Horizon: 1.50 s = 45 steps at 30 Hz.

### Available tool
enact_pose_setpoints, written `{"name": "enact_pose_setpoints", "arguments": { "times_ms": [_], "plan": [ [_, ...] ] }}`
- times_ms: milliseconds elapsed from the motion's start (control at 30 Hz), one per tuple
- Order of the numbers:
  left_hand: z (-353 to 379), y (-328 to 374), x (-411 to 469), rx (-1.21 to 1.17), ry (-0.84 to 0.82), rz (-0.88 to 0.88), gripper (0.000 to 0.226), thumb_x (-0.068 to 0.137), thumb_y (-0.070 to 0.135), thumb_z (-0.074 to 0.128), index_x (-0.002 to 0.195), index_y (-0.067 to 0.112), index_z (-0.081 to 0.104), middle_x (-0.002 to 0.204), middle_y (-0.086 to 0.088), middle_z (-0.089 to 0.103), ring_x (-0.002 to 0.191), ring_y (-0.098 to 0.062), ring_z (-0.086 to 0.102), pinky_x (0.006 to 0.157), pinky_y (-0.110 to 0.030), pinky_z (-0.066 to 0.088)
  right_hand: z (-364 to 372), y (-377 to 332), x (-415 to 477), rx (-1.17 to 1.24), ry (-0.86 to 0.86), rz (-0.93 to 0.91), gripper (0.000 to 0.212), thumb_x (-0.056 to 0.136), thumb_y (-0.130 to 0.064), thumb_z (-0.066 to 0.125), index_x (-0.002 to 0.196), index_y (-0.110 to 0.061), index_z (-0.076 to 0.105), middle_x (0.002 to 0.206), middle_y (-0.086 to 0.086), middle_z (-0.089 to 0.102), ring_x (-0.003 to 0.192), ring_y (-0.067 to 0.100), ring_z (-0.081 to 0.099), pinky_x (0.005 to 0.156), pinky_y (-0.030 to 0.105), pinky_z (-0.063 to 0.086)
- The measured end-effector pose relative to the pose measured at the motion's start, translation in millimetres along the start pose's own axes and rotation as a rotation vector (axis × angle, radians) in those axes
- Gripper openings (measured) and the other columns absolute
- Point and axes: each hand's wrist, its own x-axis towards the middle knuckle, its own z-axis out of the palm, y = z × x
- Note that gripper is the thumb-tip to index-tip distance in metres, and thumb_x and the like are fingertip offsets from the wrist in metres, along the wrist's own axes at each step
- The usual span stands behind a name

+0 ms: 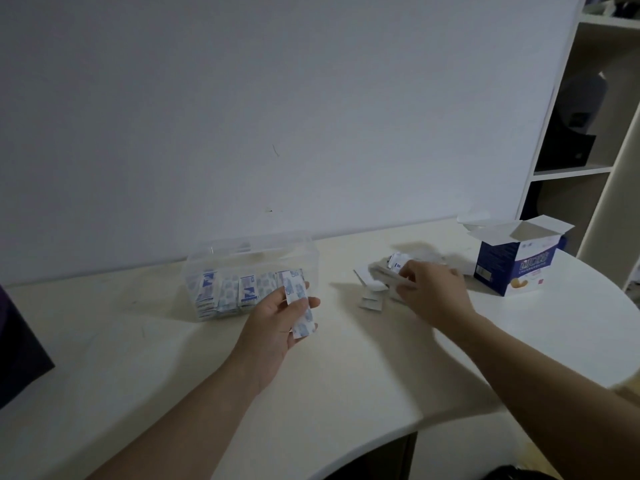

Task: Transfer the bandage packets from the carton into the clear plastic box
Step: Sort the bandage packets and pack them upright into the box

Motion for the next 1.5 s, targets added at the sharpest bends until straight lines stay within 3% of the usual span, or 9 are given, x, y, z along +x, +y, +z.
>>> {"name": "enact_pose_setpoints", "arguments": {
  "times_ms": [100, 233, 400, 600, 833, 1033, 1233, 1400, 1500],
  "plan": [
    [0, 3, 4, -0.030, 0.087, 0.062, 0.021, 0.095, 0.002, 0.047, 0.100, 0.014, 0.063, 0.078, -0.002, 0.062, 0.064, -0.010, 0.057, 0.066, -0.026, 0.055, 1, -33, -29, 0.050, 0.017, -0.232, 0.020, 0.085, -0.037, 0.057, 0.103, -0.029, 0.060, 0.103, -0.007, 0.063, 0.095, 0.017, 0.058, 0.088, 0.032, 0.033],
    [-3, 6, 5, 0.024, 0.190, 0.113, 0.022, 0.095, 0.002, 0.045, 0.103, 0.011, 0.064, 0.079, -0.002, 0.061, 0.066, -0.011, 0.055, 0.069, -0.028, 0.054, -1, -63, -56, 0.165, -0.402, -0.261, 0.058, 0.074, -0.069, 0.056, 0.119, -0.033, 0.054, 0.110, -0.009, 0.053, 0.096, 0.011, 0.053, 0.091, 0.032, 0.040],
    [-8, 5, 6, 0.068, 0.223, 0.143, 0.022, 0.095, 0.002, 0.045, 0.110, 0.002, 0.061, 0.085, 0.004, 0.061, 0.062, -0.011, 0.051, 0.074, -0.033, 0.051, -10, -52, -41, 0.330, -0.343, -0.103, 0.048, 0.082, -0.051, 0.062, 0.120, -0.022, 0.058, 0.107, -0.005, 0.058, 0.093, 0.010, 0.053, 0.081, 0.025, 0.043],
    [-6, 6, 3, 0.102, 0.199, 0.176, 0.025, 0.095, 0.003, 0.043, 0.092, 0.019, 0.062, 0.083, -0.005, 0.055, 0.063, -0.011, 0.050, 0.074, -0.031, 0.052, -7, -75, -37, 0.189, -0.625, -0.198, 0.065, 0.072, -0.053, 0.072, 0.125, -0.020, 0.052, 0.113, -0.003, 0.055, 0.092, 0.010, 0.049, 0.079, 0.022, 0.040],
    [-8, 8, 2, 0.099, 0.184, 0.185, 0.027, 0.096, 0.002, 0.043, 0.093, 0.020, 0.063, 0.083, -0.005, 0.055, 0.064, -0.012, 0.050, 0.072, -0.028, 0.052, -9, -75, -22, 0.271, -0.652, -0.119, 0.022, 0.084, -0.035, 0.064, 0.070, -0.020, 0.059, 0.066, -0.005, 0.055, 0.059, 0.009, 0.047, 0.051, 0.019, 0.034],
    [-6, 10, 2, 0.065, 0.171, 0.174, 0.027, 0.095, 0.000, 0.042, 0.092, 0.017, 0.063, 0.082, -0.005, 0.053, 0.062, -0.013, 0.047, 0.074, -0.031, 0.049, -5, -63, -15, 0.564, -0.637, 0.180, 0.037, 0.087, -0.044, 0.060, 0.090, -0.008, 0.069, 0.081, 0.004, 0.065, 0.074, 0.017, 0.055, 0.072, 0.027, 0.048],
    [-8, 11, 2, 0.083, 0.171, 0.159, 0.027, 0.096, 0.003, 0.043, 0.094, 0.021, 0.063, 0.082, -0.004, 0.054, 0.060, -0.011, 0.048, 0.076, -0.032, 0.052, -2, -52, -11, 0.519, -0.572, 0.106, 0.024, 0.083, -0.030, 0.069, 0.102, -0.018, 0.061, 0.091, 0.000, 0.067, 0.082, 0.016, 0.065, 0.074, 0.030, 0.055],
    [-9, 10, 3, 0.082, 0.166, 0.147, 0.026, 0.096, 0.003, 0.043, 0.094, 0.020, 0.063, 0.083, -0.005, 0.054, 0.057, -0.010, 0.047, 0.075, -0.032, 0.053, 0, -44, -12, 0.579, -0.539, 0.162, 0.025, 0.087, -0.035, 0.063, 0.076, -0.013, 0.066, 0.080, 0.007, 0.070, 0.081, 0.025, 0.068, 0.074, 0.035, 0.054],
    [-9, 9, 3, 0.088, 0.168, 0.143, 0.027, 0.096, 0.004, 0.043, 0.095, 0.020, 0.064, 0.082, -0.004, 0.054, 0.056, -0.009, 0.047, 0.075, -0.032, 0.052, -2, -40, -10, 0.810, -0.643, 0.276, 0.031, 0.090, -0.031, 0.061, 0.090, -0.001, 0.069, 0.099, 0.020, 0.069, 0.098, 0.035, 0.066, 0.090, 0.048, 0.052]
  ]
}}
